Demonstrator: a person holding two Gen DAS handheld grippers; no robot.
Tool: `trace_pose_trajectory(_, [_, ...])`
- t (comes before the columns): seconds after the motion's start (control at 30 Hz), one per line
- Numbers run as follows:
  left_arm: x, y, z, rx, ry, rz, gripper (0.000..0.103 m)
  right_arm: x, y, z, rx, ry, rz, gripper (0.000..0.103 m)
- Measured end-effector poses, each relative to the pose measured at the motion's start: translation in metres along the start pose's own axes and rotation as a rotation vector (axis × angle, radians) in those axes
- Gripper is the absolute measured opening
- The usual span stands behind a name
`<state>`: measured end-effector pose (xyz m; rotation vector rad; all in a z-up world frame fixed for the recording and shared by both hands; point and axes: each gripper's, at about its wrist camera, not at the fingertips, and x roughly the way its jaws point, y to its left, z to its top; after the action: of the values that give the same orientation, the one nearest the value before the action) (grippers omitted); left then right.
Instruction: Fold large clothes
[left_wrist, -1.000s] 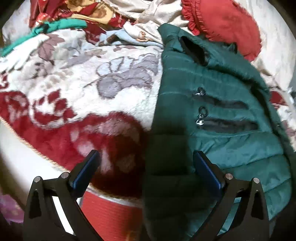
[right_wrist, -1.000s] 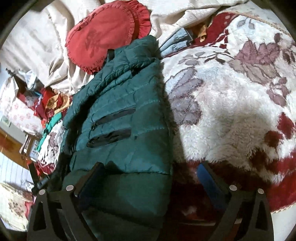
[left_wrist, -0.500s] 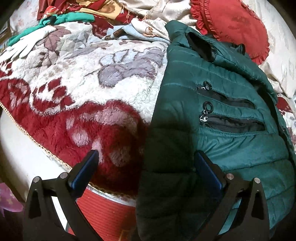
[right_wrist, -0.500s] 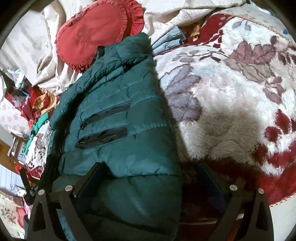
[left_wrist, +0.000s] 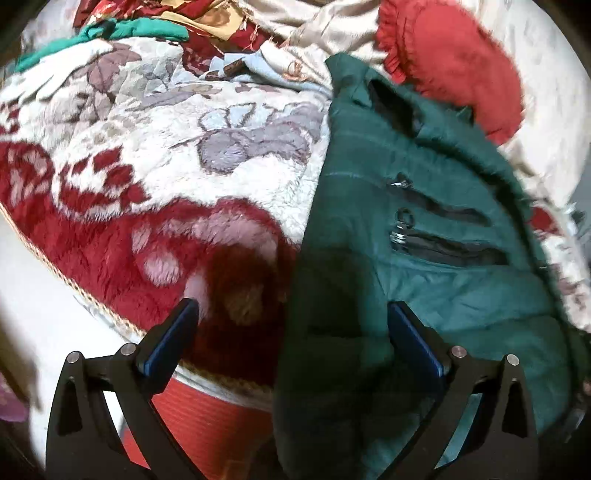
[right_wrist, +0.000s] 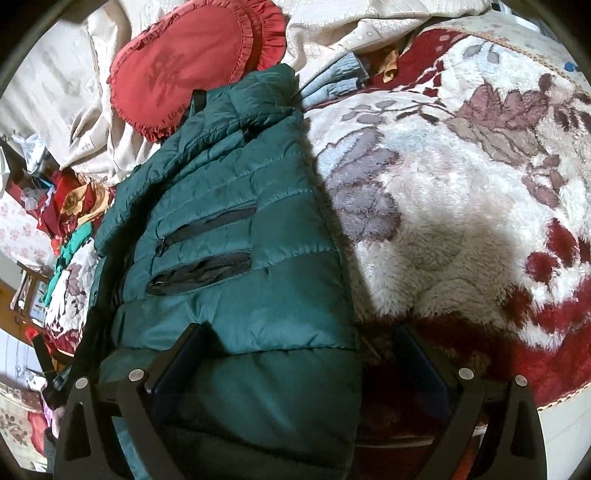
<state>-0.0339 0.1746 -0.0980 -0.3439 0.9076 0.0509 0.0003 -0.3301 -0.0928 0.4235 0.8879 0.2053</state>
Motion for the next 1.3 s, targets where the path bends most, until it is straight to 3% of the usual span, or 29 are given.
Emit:
trace_pose_trajectory(0.13, [-0.018,0.011,-0.015,-0.005,0.008,-0.14,0.098,-0.002,0.001,0.0,0.0,0.004,-0.01,0.1])
trace_pose_trajectory(0.2, [-0.022,0.009,-0.02,0.026,0.023,-0.192,0.094,-0.007,0.003,-0.001,-0.014,0.002,0.01,0.095])
trace_pose_trajectory(0.3, [-0.018,0.002,-0.022,0.039,0.071,-0.314,0.093,-0.012,0.003,-0.006,0.002,0.02,0.148,0.088])
trace_pose_trajectory(0.33, [-0.012,0.0,-0.023,0.024,0.1,-0.356,0.085,-0.012,0.003,-0.009,0.004,0.033,0.2,0.087])
trace_pose_trajectory(0.43, [0.001,-0.001,-0.022,-0.029,0.137,-0.405,0.081,-0.012,0.0,-0.018,0.018,0.066,0.345,0.079])
trace_pose_trajectory(0.5, [0.004,0.003,-0.018,-0.082,0.141,-0.421,0.071,-0.015,-0.008,-0.022,0.057,0.064,0.416,0.079])
trace_pose_trajectory(0.57, [0.001,0.007,-0.016,-0.118,0.14,-0.419,0.051,-0.015,-0.013,-0.023,0.071,0.073,0.445,0.078])
trace_pose_trajectory(0.6, [-0.004,0.009,-0.015,-0.119,0.127,-0.406,0.037,-0.016,-0.013,-0.023,0.072,0.076,0.451,0.076])
trace_pose_trajectory(0.63, [-0.011,0.01,-0.014,-0.116,0.107,-0.408,0.032,-0.018,-0.011,-0.023,0.056,0.076,0.456,0.073])
trace_pose_trajectory(0.7, [-0.024,0.01,-0.011,-0.098,0.069,-0.432,0.031,-0.025,-0.001,-0.019,-0.012,0.053,0.477,0.066])
trace_pose_trajectory(0.83, [-0.016,0.012,-0.003,-0.069,0.071,-0.412,0.032,-0.025,0.012,-0.016,-0.082,0.019,0.517,0.066])
trace_pose_trajectory(0.9, [-0.004,0.011,-0.001,-0.059,0.101,-0.401,0.039,-0.011,0.014,-0.019,-0.068,0.059,0.487,0.066])
trace_pose_trajectory(1.0, [0.006,0.009,0.0,-0.039,0.117,-0.407,0.047,-0.011,0.015,-0.019,-0.061,0.047,0.482,0.066])
trace_pose_trajectory(1.13, [0.003,0.003,0.0,-0.022,0.104,-0.396,0.049,-0.011,0.016,-0.02,-0.069,0.035,0.473,0.066])
trace_pose_trajectory(1.17, [0.001,0.002,-0.001,-0.021,0.094,-0.398,0.047,-0.011,0.016,-0.02,-0.062,0.031,0.47,0.066])
trace_pose_trajectory(1.23, [-0.007,-0.003,-0.004,-0.01,0.069,-0.389,0.028,-0.009,0.016,-0.02,-0.047,0.024,0.468,0.066])
trace_pose_trajectory(1.3, [-0.011,-0.004,-0.004,-0.014,0.056,-0.398,0.027,-0.01,0.014,-0.021,-0.025,0.011,0.464,0.066])
